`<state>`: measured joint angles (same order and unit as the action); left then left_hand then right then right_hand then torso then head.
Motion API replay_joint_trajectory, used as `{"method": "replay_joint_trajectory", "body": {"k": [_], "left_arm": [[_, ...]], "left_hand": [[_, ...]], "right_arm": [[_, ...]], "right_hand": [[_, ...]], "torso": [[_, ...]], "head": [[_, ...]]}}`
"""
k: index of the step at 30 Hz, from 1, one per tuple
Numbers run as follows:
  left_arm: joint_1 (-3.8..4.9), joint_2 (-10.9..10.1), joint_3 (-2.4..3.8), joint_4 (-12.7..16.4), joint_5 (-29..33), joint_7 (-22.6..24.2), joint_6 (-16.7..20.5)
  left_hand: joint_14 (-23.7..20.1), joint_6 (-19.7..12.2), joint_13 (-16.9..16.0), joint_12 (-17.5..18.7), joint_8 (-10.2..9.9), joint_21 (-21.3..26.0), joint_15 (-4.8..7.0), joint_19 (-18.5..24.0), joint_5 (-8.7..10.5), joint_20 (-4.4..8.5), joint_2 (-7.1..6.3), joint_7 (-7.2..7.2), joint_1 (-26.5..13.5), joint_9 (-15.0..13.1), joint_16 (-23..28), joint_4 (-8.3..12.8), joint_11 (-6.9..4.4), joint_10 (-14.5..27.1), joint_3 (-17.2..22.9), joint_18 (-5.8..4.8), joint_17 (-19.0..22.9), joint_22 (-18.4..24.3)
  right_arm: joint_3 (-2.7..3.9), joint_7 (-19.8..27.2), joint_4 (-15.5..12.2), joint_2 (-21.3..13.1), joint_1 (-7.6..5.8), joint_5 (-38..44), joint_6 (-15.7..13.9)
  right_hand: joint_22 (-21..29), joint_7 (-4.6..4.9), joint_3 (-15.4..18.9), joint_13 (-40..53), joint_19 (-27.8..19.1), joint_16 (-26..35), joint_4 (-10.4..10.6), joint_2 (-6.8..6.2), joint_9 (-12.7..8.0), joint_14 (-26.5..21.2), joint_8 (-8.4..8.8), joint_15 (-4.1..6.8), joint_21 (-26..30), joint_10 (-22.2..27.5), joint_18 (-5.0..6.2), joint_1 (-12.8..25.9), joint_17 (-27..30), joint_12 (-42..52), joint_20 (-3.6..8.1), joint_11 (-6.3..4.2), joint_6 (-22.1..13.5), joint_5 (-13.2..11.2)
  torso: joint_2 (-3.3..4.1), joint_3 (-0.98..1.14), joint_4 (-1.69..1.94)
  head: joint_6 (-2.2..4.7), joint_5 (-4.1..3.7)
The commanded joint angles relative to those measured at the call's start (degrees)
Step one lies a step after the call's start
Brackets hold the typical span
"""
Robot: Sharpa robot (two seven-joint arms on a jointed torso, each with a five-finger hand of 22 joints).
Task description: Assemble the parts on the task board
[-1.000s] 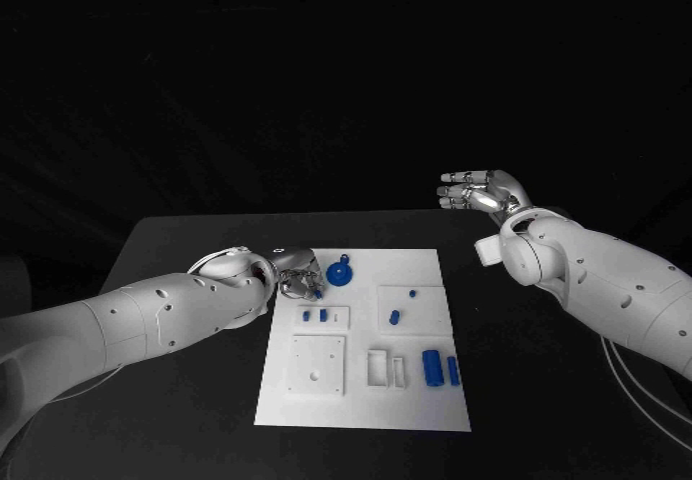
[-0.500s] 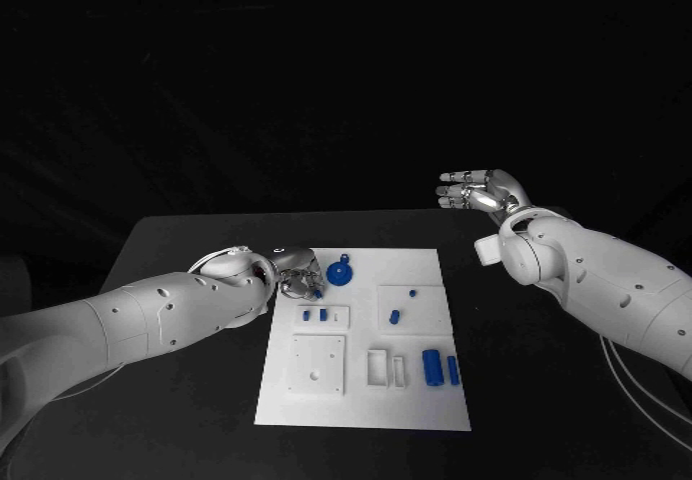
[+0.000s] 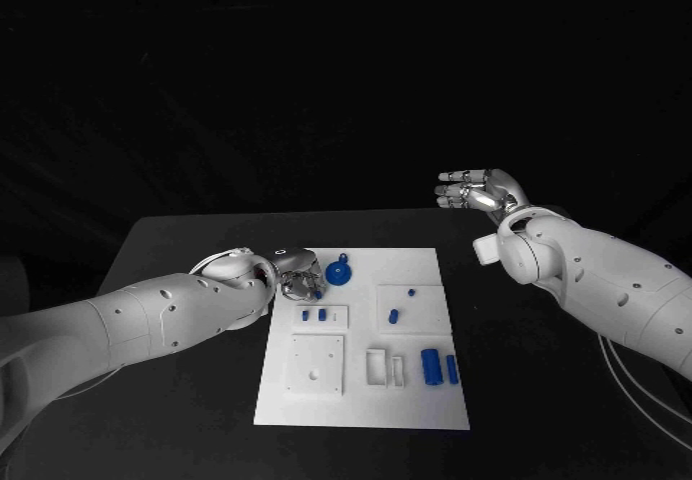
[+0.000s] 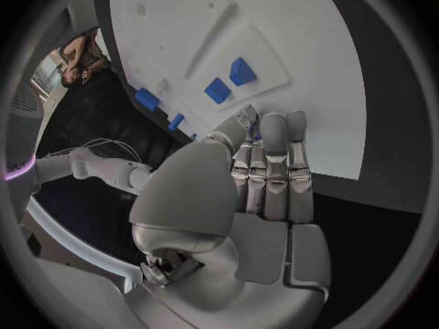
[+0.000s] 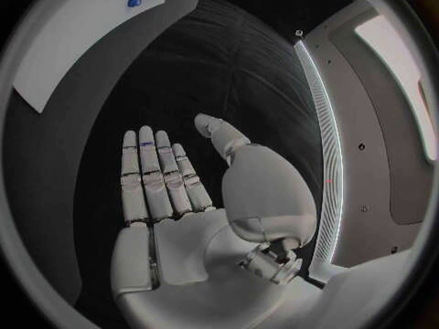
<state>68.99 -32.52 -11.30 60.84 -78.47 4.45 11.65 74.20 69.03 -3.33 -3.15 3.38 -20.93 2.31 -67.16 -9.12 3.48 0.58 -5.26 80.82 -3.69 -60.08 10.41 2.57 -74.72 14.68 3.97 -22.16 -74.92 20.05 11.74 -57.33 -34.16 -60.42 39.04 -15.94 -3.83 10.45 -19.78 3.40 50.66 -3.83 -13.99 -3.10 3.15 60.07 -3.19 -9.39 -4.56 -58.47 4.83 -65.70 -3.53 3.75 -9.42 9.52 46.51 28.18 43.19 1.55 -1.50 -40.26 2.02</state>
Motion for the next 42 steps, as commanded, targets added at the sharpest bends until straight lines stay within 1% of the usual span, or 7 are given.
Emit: {"method": "replay_joint_trajectory", "body": {"k": [1,10,17,30,38,40,42], "left_arm": [[-0.34,0.4,-0.27,0.3,-0.5,0.2,-0.7],[-0.34,0.4,-0.33,0.2,-0.7,-1.7,-2.6],[-0.34,0.0,-0.34,0.2,-0.9,-2.5,-2.7],[-0.34,-0.5,-0.32,0.4,-1.0,-2.8,-1.1],[-0.32,-1.0,-0.16,-0.1,-0.5,-3.2,-0.8],[-0.3,-1.3,0.06,-0.3,0.0,-3.3,-0.9],[-0.27,-1.7,0.53,-0.4,1.4,-3.2,-0.6]], "left_hand": [[-0.1,-0.1,0.0,-0.2,0.2,0.2,-0.09,0.1,0.19,-0.19,0.4,-0.3,0.1,0.0,0.2,0.0,-0.11,0.4,-0.3,1.17,-0.1,-1.2],[-1.3,-2.3,0.0,-0.2,0.1,0.4,-0.53,0.9,1.08,-0.58,-0.63,-0.65,-0.2,0.0,0.2,0.2,0.36,1.6,-0.6,0.99,-0.1,-1.2],[-2.1,-8.4,0.0,-0.2,0.1,0.7,-0.64,1.0,1.28,-0.78,-2.37,0.02,-0.6,0.2,-0.3,0.9,0.41,1.8,0.0,0.96,0.0,-1.2],[-2.1,-19.1,0.0,-0.2,-0.1,0.9,-0.62,0.6,1.31,-0.74,-3.49,1.81,0.0,0.4,-0.7,0.6,0.41,1.6,0.3,0.95,0.7,-1.2],[-2.2,-19.8,0.0,-0.2,-0.2,0.9,-0.81,0.7,1.25,-0.81,-3.76,1.64,0.6,0.4,-0.7,0.5,0.79,2.7,0.3,1.09,0.8,-1.2],[-2.3,-17.5,0.0,-0.2,0.1,0.7,-1.05,0.8,1.27,-0.89,-3.76,1.07,1.0,0.3,-0.8,0.8,1.34,4.3,0.8,1.28,0.9,-1.4],[-2.5,-13.8,0.0,-0.2,0.1,0.1,-1.4,1.2,1.39,-1.24,-3.85,-0.13,0.9,0.2,-1.0,1.2,1.82,5.6,1.8,1.71,0.9,-1.5]], "right_arm": [[0.02,0.5,0.0,0.1,0.01,0.0,0.9],[0.02,0.5,0.0,0.0,0.01,0.0,0.9],[0.02,0.4,0.0,-0.1,0.01,0.0,0.9],[0.02,0.4,0.1,-0.2,0.01,0.0,0.9],[0.02,-0.4,0.1,-0.4,0.03,1.2,3.1],[0.02,-0.8,0.0,-0.6,0.05,3.0,4.6],[0.02,-1.2,-0.3,-0.9,0.15,5.4,6.1]], "right_hand": [[0.0,-0.03,-0.1,-0.1,-0.4,0.2,-0.3,0.3,0.0,-0.3,0.09,0.12,0.1,0.2,-0.29,0.4,0.1,-0.2,0.02,-0.02,0.2,0.3],[0.0,-0.03,-0.1,-0.1,-0.4,0.2,-0.3,0.3,0.0,-0.3,0.09,0.12,0.1,0.2,-0.29,0.4,0.1,-0.2,0.02,-0.02,0.2,0.3],[0.0,-0.03,-0.1,-0.1,-0.4,0.2,-0.3,0.3,0.0,-0.3,0.09,0.12,0.1,0.2,-0.29,0.4,0.1,-0.2,0.02,-0.02,0.2,0.3],[0.0,-0.01,0.0,-0.1,-0.4,0.2,-0.3,0.29,-0.1,-0.4,0.1,0.12,0.1,0.2,-0.29,0.4,0.1,-0.2,0.01,-0.01,0.0,0.3],[-0.1,-0.02,-0.4,-0.1,0.1,0.1,-1.2,0.35,0.0,0.2,0.06,0.29,-0.1,0.1,-0.12,-0.6,0.1,-0.2,0.18,-0.04,0.4,-0.7],[-0.1,-0.12,-0.9,-0.1,1.6,0.0,-1.6,0.5,0.0,1.9,0.04,0.84,-0.7,-0.2,0.17,-1.1,0.0,-0.2,0.63,-0.22,1.2,-1.5],[-0.2,-0.58,-1.9,-0.1,3.8,-0.3,-2.0,0.56,0.3,4.6,-0.3,1.92,-1.5,-1.6,0.48,-1.4,0.0,-0.1,1.49,-0.81,6.1,-2.8]], "torso": [[0.0,-0.01,0.01],[-0.02,-0.03,0.05],[-0.02,-0.07,0.07],[-0.01,-0.04,0.06],[-0.02,-0.06,0.02],[-0.03,-0.04,0.02],[-0.04,-0.01,0.04]], "head": [[-0.06,-0.13],[-0.02,-0.16],[0.09,-0.21],[0.17,-0.17],[0.35,-0.19],[0.39,-0.19],[0.56,-0.2]]}}
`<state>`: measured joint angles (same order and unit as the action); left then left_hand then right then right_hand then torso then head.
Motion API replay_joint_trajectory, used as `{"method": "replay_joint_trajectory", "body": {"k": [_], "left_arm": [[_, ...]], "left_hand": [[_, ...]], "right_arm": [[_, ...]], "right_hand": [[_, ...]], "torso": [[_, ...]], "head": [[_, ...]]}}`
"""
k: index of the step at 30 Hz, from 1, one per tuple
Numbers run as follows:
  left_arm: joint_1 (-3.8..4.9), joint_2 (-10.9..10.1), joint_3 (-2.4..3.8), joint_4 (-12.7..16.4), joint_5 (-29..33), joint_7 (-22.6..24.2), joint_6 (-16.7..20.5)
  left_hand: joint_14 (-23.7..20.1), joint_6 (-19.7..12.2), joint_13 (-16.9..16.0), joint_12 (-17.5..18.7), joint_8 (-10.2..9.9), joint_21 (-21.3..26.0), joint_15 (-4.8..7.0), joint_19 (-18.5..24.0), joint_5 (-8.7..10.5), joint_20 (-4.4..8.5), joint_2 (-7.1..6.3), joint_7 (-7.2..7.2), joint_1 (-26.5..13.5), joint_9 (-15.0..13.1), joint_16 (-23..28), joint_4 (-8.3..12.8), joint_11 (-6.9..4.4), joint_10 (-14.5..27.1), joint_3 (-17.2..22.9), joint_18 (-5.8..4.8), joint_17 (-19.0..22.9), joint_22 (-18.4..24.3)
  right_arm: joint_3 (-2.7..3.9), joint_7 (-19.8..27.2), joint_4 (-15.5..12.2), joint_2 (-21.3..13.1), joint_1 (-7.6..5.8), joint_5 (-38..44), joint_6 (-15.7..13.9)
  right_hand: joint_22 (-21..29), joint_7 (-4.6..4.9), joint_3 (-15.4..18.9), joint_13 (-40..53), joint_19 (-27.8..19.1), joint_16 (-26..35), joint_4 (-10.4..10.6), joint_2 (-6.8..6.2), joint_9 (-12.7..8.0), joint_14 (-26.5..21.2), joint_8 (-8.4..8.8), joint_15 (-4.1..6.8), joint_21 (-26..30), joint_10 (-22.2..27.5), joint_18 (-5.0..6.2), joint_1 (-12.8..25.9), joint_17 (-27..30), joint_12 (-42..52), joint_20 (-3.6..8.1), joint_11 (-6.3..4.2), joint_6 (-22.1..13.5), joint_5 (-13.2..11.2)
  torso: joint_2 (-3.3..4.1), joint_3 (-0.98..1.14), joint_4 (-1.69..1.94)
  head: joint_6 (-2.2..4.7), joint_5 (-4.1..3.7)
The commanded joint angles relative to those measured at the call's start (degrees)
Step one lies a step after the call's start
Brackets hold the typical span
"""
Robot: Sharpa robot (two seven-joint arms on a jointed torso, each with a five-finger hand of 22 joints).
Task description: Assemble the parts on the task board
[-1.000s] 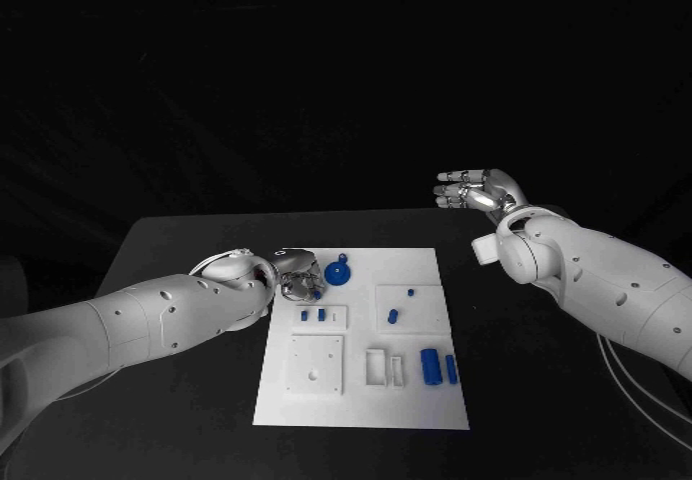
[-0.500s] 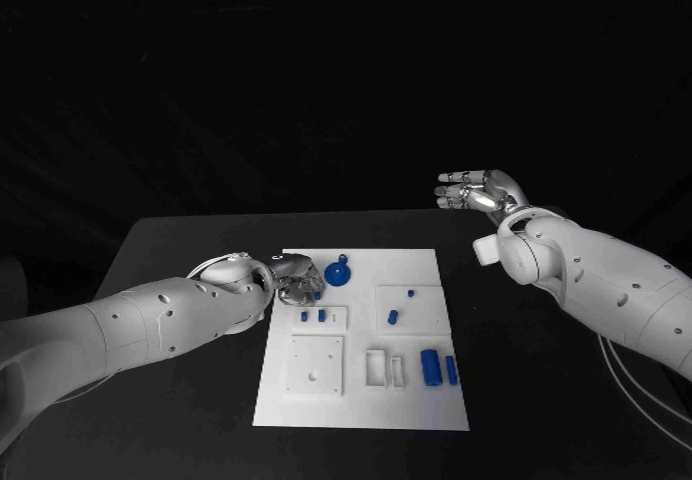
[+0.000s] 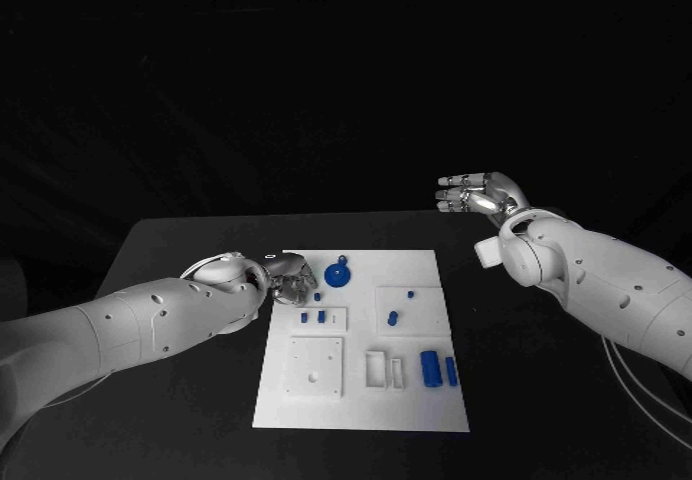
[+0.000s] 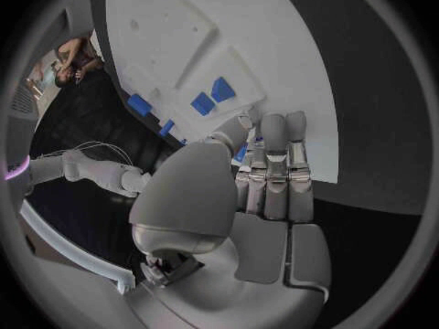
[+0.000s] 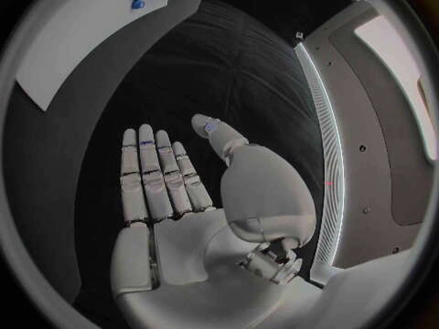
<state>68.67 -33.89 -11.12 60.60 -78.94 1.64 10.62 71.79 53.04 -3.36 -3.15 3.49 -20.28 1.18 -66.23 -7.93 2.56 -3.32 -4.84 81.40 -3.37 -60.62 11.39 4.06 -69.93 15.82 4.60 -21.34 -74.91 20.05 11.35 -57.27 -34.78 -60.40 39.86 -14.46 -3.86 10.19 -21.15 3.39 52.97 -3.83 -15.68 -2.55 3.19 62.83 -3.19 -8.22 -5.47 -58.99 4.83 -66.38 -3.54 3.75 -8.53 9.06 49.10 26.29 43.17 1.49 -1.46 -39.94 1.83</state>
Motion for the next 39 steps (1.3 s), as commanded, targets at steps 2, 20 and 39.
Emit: {"method": "replay_joint_trajectory", "body": {"k": [2,20,39], "left_arm": [[0.17,-0.8,1.0,-0.3,4.3,-0.2,0.9],[3.36,-7.9,3.75,5.9,52.5,14.7,8.3],[3.57,-12.0,3.97,15.6,68.3,22.6,5.3]], "left_hand": [[-0.3,5.8,0.0,-0.2,0.7,-1.0,-0.31,0.5,0.03,-0.37,0.07,-2.1,0.3,-0.4,-0.5,0.4,0.49,0.9,1.4,1.32,0.1,-1.5],[-5.5,8.8,0.0,-0.3,0.2,9.9,-2.12,8.0,-0.24,-2.42,1.61,-2.8,-2.3,-0.4,22.4,-0.7,1.36,2.1,0.0,-0.9,10.0,6.0],[-3.4,7.5,0.1,-0.2,0.1,16.6,-7.11,14.3,-0.69,-7.27,0.85,-2.89,-4.3,-0.3,57.1,-2.4,3.22,6.4,-1.6,-4.14,16.8,42.8]], "right_arm": [[0.02,-1.3,-1.1,-0.8,0.41,7.7,6.3],[-0.33,-6.4,-12.9,-5.1,4.38,49.7,10.1],[-4.49,-17.8,-18.4,-4.4,6.05,70.4,8.5]], "right_hand": [[-0.2,-0.84,-2.0,0.0,4.3,-0.5,-0.5,-0.07,0.5,5.1,-0.43,1.93,-1.5,-3.2,0.61,-0.9,-0.1,-0.2,1.78,-1.05,8.3,-2.5],[-12.0,-4.01,1.8,0.0,24.0,-24.3,-0.6,-1.72,0.6,23.2,-0.35,10.62,-22.3,-13.0,1.98,-5.2,-18.3,-0.4,12.2,-5.69,17.4,-6.3],[-19.4,-3.88,-3.5,-0.1,25.5,-34.9,0.1,-5.02,0.5,21.3,-0.38,10.21,-28.9,-8.7,2.76,-2.9,-28.3,-0.5,11.75,-4.75,16.4,-13.4]], "torso": [[-0.04,0.07,0.0],[-0.34,-0.33,0.49],[-1.11,-1.3,0.94]], "head": [[0.5,-0.05],[1.96,-0.06],[1.71,0.38]]}}
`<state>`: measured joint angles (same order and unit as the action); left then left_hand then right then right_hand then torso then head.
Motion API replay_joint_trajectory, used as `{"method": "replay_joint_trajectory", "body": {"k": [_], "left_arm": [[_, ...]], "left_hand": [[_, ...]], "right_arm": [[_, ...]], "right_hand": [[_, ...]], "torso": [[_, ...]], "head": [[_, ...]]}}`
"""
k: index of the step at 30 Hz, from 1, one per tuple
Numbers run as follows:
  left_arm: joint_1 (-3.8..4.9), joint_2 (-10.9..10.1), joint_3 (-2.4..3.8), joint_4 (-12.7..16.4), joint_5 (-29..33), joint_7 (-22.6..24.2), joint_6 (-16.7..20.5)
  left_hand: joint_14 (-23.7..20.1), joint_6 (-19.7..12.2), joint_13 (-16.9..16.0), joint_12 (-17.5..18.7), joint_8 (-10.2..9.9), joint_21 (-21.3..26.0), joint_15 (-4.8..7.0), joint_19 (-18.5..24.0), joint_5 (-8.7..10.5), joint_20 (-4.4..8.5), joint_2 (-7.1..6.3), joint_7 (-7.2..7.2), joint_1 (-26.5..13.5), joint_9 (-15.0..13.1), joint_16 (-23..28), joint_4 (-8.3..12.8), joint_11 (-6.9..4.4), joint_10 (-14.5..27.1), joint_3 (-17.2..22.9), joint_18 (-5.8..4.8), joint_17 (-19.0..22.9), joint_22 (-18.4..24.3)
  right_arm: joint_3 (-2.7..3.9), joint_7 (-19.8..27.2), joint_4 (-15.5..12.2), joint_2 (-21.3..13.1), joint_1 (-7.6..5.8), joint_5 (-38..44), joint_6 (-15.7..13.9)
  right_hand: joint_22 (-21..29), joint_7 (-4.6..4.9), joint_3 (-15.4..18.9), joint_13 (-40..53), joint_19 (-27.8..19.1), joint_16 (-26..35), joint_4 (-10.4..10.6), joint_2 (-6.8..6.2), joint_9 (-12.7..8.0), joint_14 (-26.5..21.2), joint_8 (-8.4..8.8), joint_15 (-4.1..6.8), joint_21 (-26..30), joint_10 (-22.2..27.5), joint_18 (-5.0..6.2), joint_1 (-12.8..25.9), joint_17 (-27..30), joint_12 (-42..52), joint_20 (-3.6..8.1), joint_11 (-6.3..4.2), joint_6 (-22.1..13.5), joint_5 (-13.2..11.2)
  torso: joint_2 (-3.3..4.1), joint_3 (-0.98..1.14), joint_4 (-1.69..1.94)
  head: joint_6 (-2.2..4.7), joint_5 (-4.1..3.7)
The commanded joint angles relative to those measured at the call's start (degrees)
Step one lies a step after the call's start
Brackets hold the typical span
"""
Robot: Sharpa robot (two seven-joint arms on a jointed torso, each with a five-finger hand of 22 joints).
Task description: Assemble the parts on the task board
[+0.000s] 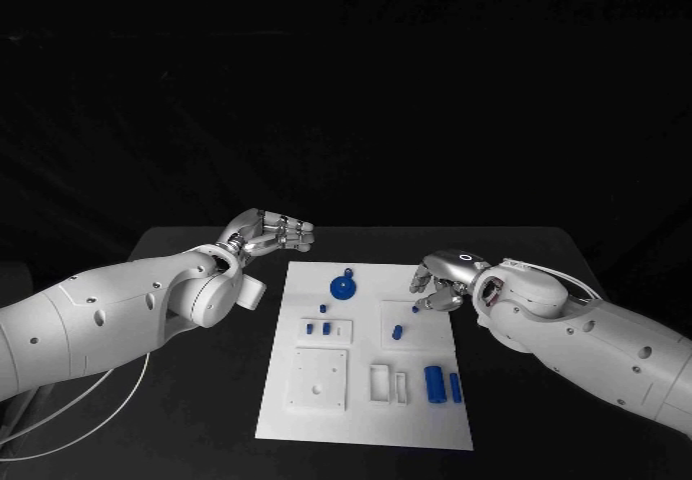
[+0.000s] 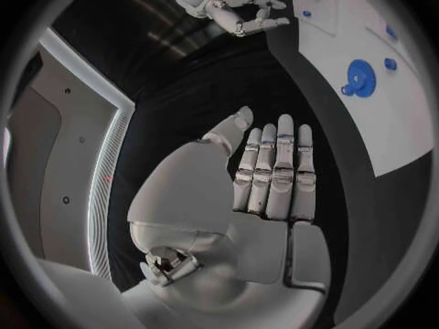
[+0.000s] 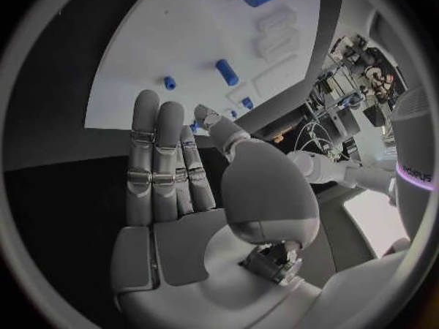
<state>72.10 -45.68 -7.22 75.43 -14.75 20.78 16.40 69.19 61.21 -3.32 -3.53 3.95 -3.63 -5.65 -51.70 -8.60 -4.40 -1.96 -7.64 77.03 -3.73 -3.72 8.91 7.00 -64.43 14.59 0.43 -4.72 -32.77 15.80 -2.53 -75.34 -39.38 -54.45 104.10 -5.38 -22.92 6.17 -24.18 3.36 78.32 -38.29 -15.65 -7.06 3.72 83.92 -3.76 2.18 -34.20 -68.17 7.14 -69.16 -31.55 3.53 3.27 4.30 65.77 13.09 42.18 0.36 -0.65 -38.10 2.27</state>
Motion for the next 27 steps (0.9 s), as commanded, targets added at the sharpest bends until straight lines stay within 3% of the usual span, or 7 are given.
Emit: {"method": "replay_joint_trajectory", "body": {"k": [1,4,7,11,14,18,27], "left_arm": [[0.13,-0.3,0.09,1.1,4.4,3.6,-0.4],[0.16,-0.7,0.13,2.0,5.1,4.1,0.0],[0.21,-0.8,0.17,2.5,5.4,4.4,0.2],[0.3,-0.9,0.22,3.1,5.6,4.7,0.3],[0.35,-0.9,0.26,3.5,5.7,4.8,0.4],[0.43,-1.0,0.28,3.9,5.7,4.8,0.4],[0.63,-0.9,0.3,4.0,5.8,3.9,0.1]], "left_hand": [[-1.4,-1.0,0.0,0.1,-0.3,-0.1,-0.51,-0.4,-0.05,-0.54,-0.54,-0.14,0.1,0.1,0.2,0.1,0.48,1.6,-0.6,0.29,0.3,1.4],[-3.0,-1.6,0.0,0.1,-0.2,-0.1,-1.16,-1.1,-0.11,-1.43,-0.15,-0.2,0.8,0.1,0.1,0.2,0.85,3.2,-2.4,1.45,0.5,5.0],[-3.3,-1.6,0.1,0.1,-0.2,-0.2,-1.29,-1.7,-0.15,-1.72,0.4,-0.26,1.1,0.1,0.2,0.3,0.93,3.5,-3.6,1.89,0.4,7.6],[-3.0,-1.5,0.0,0.1,-0.2,-0.4,-1.22,-3.0,-0.17,-1.66,1.07,-0.36,1.3,0.1,0.2,0.8,1.14,3.7,-5.1,1.89,0.4,12.8],[-3.0,-1.5,0.0,0.1,-0.2,-0.4,-1.23,-3.3,-0.19,-1.63,1.18,-0.39,1.3,0.1,0.2,1.0,1.13,3.7,-5.3,1.88,0.4,14.3],[-3.0,-1.4,0.0,0.1,-0.3,-0.6,-1.22,-3.9,-0.23,-1.6,1.36,-0.43,1.3,0.1,0.2,1.3,1.23,3.7,-5.6,1.85,0.4,17.0],[-2.9,-1.4,0.0,0.1,-0.3,-0.8,-1.2,-4.3,-0.25,-1.57,1.59,-0.57,1.3,0.1,0.1,1.3,1.32,3.7,-5.8,1.84,0.4,19.0]], "right_arm": [[-0.49,-4.3,-0.5,0.2,0.13,6.7,-0.6],[-1.3,-5.3,-0.6,0.4,0.2,8.0,-0.7],[-1.76,-5.9,-0.4,0.7,0.23,8.9,-0.7],[-2.62,-6.5,0.4,1.4,0.26,9.9,-1.2],[-3.21,-6.7,1.4,2.1,0.39,10.6,-2.0],[-3.6,-7.0,2.1,2.7,0.57,11.3,-2.6],[-3.95,-6.8,3.9,4.2,0.93,11.6,-3.4]], "right_hand": [[-0.9,0.13,-0.9,0.0,0.0,-0.8,0.2,-0.72,0.0,0.1,0.19,-0.25,-0.3,0.5,0.46,-0.1,-0.4,-0.2,-0.1,0.01,-0.3,-0.3],[-1.7,0.2,-1.5,0.0,0.0,-1.2,0.2,-1.09,0.0,0.1,0.19,-0.35,-0.5,0.7,0.43,-0.3,-0.5,-0.2,-0.18,0.06,-0.5,-0.8],[-2.3,0.27,-2.0,0.0,-0.1,-1.6,0.2,-1.37,0.0,0.1,0.2,-0.52,-0.7,0.9,0.44,-0.5,-0.6,-0.2,-0.31,0.14,-0.7,-1.1],[-3.7,0.31,-3.2,0.0,-0.1,-2.4,0.4,-1.78,0.0,0.0,0.19,-0.49,-0.8,1.0,0.51,-0.5,-0.7,-0.2,-0.3,0.18,-0.8,-1.4],[-4.5,0.31,-4.1,0.0,0.0,-3.1,0.5,-1.89,0.0,-0.1,0.2,-0.46,-0.9,1.0,0.52,-0.6,-0.9,-0.2,-0.27,0.18,-0.8,-1.8],[-5.3,0.27,-5.1,0.0,0.0,-3.7,0.5,-2.17,0.0,-0.2,0.2,-0.48,-1.0,0.8,0.53,-0.5,-1.0,-0.2,-0.29,0.12,-0.7,-2.4],[-7.0,0.23,-6.5,0.0,0.1,-4.6,1.0,-2.15,0.0,-0.4,0.19,-0.48,-0.7,0.5,0.56,-0.5,-0.9,-0.2,-0.29,0.06,-0.5,-3.0]], "torso": [[-0.09,-0.13,0.1],[-0.08,-0.15,0.02],[-0.06,-0.09,-0.07],[-0.06,0.0,-0.03],[-0.01,0.09,0.07],[-0.02,0.16,0.07],[0.07,0.12,0.08]], "head": [[-0.16,-0.02],[-0.22,0.11],[-0.19,0.24],[-0.17,0.19],[-0.17,0.32],[-0.23,0.28],[-0.45,0.38]]}}
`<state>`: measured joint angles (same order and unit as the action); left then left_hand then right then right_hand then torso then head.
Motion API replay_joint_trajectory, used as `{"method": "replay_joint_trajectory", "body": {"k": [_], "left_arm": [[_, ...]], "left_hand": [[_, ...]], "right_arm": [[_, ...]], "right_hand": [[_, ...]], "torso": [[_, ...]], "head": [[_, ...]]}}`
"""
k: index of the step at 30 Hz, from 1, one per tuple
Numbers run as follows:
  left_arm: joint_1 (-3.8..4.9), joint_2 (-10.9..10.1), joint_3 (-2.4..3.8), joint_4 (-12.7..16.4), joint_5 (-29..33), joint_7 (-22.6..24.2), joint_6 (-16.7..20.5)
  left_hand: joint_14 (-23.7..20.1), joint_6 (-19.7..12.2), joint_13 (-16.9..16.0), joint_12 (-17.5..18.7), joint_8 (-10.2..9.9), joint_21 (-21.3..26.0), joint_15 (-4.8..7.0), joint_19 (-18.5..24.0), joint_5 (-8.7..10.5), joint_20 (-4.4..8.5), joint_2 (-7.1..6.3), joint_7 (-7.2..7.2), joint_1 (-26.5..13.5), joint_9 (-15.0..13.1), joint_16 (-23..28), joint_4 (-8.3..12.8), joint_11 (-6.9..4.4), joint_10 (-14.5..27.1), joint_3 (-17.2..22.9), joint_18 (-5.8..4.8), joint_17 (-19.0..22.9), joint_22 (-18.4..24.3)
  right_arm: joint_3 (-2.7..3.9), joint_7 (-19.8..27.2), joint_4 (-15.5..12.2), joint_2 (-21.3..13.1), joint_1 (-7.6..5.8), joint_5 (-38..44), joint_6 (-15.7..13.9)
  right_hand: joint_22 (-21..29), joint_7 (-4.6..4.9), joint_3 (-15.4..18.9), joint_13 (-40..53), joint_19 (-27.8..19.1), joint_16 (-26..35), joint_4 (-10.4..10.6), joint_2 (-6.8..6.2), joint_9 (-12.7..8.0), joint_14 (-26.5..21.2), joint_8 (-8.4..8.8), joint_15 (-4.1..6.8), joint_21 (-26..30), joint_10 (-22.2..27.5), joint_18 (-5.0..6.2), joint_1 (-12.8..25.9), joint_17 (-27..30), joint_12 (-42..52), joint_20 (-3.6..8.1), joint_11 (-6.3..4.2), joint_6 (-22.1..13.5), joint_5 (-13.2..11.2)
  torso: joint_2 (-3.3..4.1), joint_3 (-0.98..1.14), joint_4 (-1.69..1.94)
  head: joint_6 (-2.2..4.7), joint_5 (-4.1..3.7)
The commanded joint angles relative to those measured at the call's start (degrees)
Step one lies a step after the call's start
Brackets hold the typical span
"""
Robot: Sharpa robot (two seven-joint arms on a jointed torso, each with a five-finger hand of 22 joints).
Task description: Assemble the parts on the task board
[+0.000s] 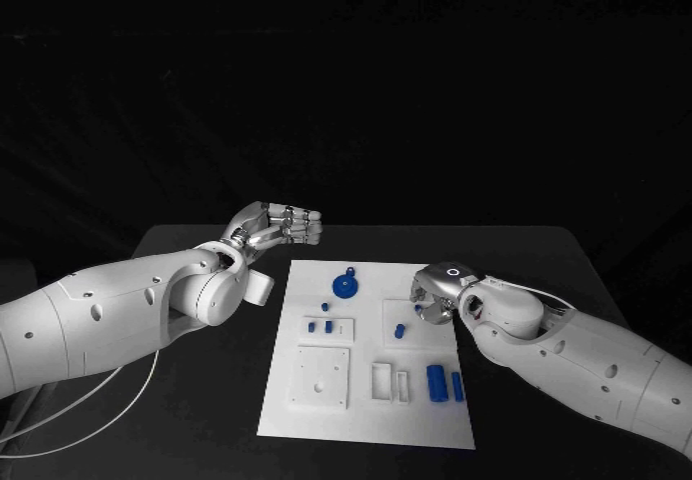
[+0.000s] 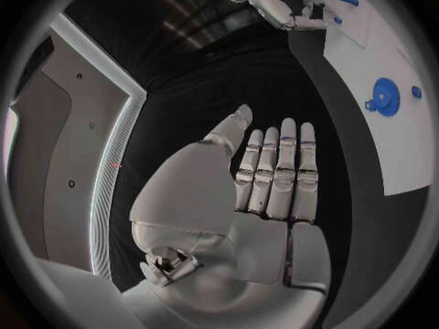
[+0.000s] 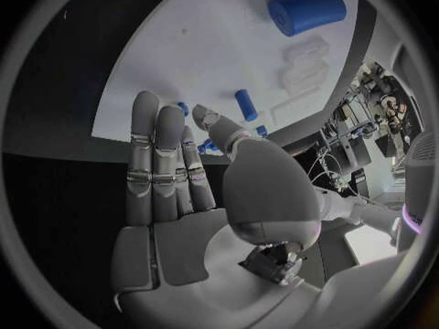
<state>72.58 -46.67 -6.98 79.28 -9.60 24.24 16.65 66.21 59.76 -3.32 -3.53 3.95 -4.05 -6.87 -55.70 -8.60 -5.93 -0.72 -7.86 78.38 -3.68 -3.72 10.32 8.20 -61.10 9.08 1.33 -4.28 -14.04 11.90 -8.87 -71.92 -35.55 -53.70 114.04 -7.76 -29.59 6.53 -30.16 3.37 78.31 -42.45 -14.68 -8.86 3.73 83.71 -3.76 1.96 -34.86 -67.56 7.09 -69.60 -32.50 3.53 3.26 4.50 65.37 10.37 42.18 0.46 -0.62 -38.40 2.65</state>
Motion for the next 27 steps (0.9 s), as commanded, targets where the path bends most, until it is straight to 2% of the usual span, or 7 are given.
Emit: {"method": "replay_joint_trajectory", "body": {"k": [1,13,21,22,27], "left_arm": [[0.16,0.1,0.06,0.2,0.6,0.4,-0.2],[0.24,0.1,0.06,0.2,0.6,-0.2,-0.5],[0.28,0.0,0.06,0.2,0.6,-0.6,-0.7],[0.28,0.0,0.06,0.2,0.6,-0.6,-0.7],[0.29,0.0,0.06,0.2,0.6,-0.9,-0.8]], "left_hand": [[0.1,0.1,0.0,0.1,-0.2,-0.4,0.0,-0.3,-0.23,-0.05,0.35,-0.35,-0.1,0.1,0.1,-0.1,0.13,0.4,-0.2,0.93,-0.1,0.6],[0.4,0.1,0.0,0.1,-0.2,-0.5,0.09,-0.4,-0.2,-0.01,0.42,-0.36,-0.2,0.1,0.1,-0.1,0.09,0.3,-0.2,0.87,-0.2,1.1],[0.6,0.0,0.0,0.1,-0.3,-0.5,0.16,-0.5,-0.13,0.06,0.39,-0.38,-0.3,0.1,0.1,-0.2,0.07,0.3,-0.3,0.78,-0.2,1.3],[0.6,0.0,0.0,0.1,-0.3,-0.5,0.16,-0.5,-0.13,0.06,0.39,-0.38,-0.3,0.1,0.1,-0.2,0.07,0.3,-0.3,0.78,-0.2,1.3],[0.6,-0.1,0.0,0.1,-0.3,-0.5,0.17,-0.4,-0.14,0.08,0.31,-0.43,-0.3,0.1,0.1,-0.2,0.09,0.3,-0.3,0.67,-0.2,1.6]], "right_arm": [[-0.08,-0.4,0.7,0.5,0.24,1.7,-1.1],[-0.21,-0.2,2.2,1.5,0.81,1.7,-0.8],[-0.28,-0.3,2.4,1.7,1.31,2.2,-0.2],[-0.28,-0.4,2.5,1.7,1.34,2.3,-0.2],[-0.3,-0.6,2.8,1.8,1.43,2.7,0.1]], "right_hand": [[-0.4,-0.12,-0.7,0.0,0.1,-0.5,0.0,-0.31,0.0,-0.2,0.19,-0.24,0.0,-0.1,0.63,0.0,0.0,-0.2,-0.27,-0.15,-0.1,-0.5],[-3.5,-0.51,-5.4,0.0,-0.1,-1.5,0.7,0.41,0.0,-0.4,0.17,0.01,-0.8,-2.1,0.63,-0.2,0.0,-0.3,-0.03,-0.7,1.7,-2.6],[-6.0,-0.95,-5.5,0.1,-0.6,-2.0,0.7,1.38,0.1,-0.5,0.1,0.59,-2.0,-4.8,0.39,-0.9,-0.2,-0.2,0.51,-1.51,3.3,-3.2],[-6.1,-1.09,-5.6,0.1,-0.6,-2.0,0.6,1.66,0.2,-0.6,0.0,0.7,-2.1,-5.5,0.37,-1.2,-0.2,-0.1,0.57,-1.72,3.8,-4.1],[-7.6,-1.1,-5.8,0.1,-1.0,-1.9,0.4,1.89,0.1,-0.6,0.14,0.77,-2.4,-5.8,0.17,-1.2,-0.1,-0.2,0.77,-1.77,4.1,-4.2]], "torso": [[0.03,0.01,0.06],[-0.07,-0.05,-0.06],[-0.03,-0.01,0.0],[-0.05,-0.02,0.0],[-0.06,-0.08,-0.03]], "head": [[-0.19,-0.01],[-0.45,-0.05],[-0.56,-0.01],[-0.58,-0.02],[-0.71,-0.1]]}}
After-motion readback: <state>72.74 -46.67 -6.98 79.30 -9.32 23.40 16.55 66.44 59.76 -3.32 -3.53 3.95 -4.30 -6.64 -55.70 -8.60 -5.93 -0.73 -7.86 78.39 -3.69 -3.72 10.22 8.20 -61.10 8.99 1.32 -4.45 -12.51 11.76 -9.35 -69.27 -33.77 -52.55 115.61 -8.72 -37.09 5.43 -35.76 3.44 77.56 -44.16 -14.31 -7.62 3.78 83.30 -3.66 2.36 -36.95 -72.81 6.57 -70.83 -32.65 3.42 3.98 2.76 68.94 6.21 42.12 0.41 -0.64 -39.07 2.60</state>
